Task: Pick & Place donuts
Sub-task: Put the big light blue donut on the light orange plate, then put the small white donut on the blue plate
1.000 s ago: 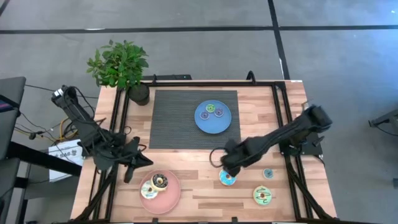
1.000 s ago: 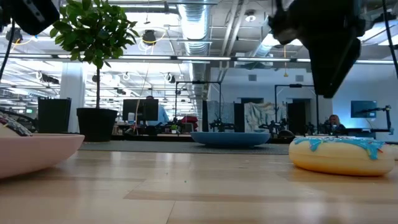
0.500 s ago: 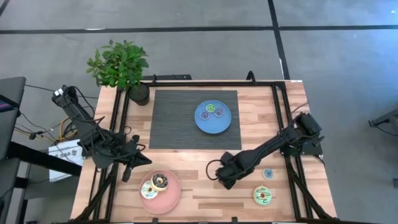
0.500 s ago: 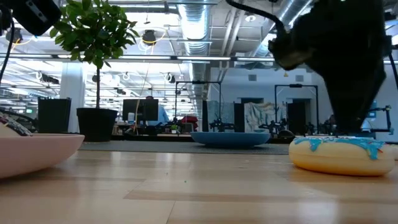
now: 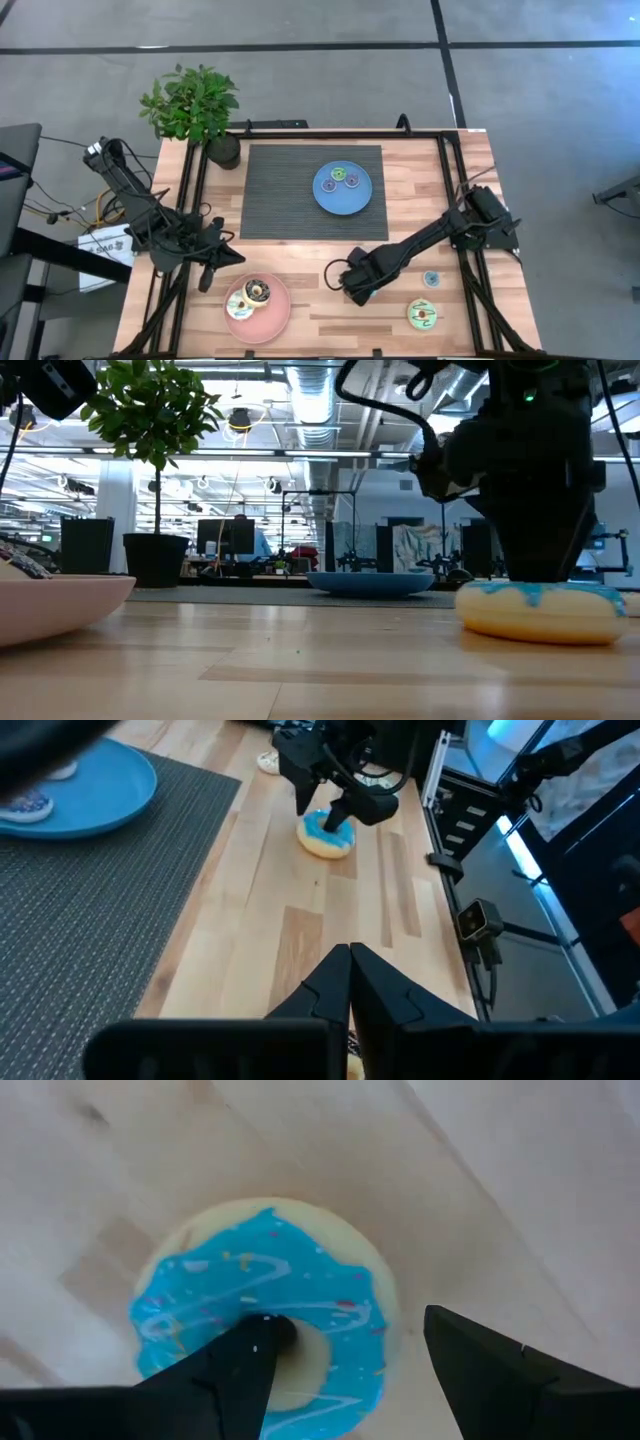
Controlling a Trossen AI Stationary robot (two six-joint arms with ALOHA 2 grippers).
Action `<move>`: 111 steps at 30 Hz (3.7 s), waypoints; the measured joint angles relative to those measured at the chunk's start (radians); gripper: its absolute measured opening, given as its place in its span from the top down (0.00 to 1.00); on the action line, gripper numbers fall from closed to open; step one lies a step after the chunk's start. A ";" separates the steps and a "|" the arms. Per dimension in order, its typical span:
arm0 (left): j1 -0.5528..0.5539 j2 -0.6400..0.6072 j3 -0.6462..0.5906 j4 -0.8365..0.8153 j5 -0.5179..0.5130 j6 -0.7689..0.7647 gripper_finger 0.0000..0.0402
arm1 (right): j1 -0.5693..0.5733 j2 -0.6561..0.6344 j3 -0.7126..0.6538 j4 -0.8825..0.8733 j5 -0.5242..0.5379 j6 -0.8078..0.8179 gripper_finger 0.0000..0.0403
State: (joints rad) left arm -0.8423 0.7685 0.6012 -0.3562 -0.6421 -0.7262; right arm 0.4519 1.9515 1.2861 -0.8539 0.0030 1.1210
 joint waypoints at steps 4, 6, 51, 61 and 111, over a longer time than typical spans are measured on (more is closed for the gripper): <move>-0.001 0.002 0.000 0.006 -0.011 0.008 1.00 | 0.000 -0.006 -0.001 0.018 0.004 0.011 0.46; -0.001 0.004 0.000 0.007 -0.019 0.009 1.00 | 0.000 -0.006 -0.001 0.023 0.003 0.013 0.51; 0.000 0.004 0.000 -0.039 0.004 0.116 1.00 | 0.110 0.223 0.546 0.676 0.592 -0.300 0.78; 0.000 0.003 0.000 -0.057 0.022 0.176 1.00 | 0.095 0.562 1.033 0.416 0.602 -0.143 0.79; 0.000 0.004 0.000 -0.076 0.080 0.184 1.00 | 0.027 0.665 1.006 0.405 0.295 -0.066 0.34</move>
State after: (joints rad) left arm -0.8425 0.7723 0.6014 -0.4324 -0.5621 -0.5427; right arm 0.4788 2.6166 2.2924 -0.4491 0.2982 1.0552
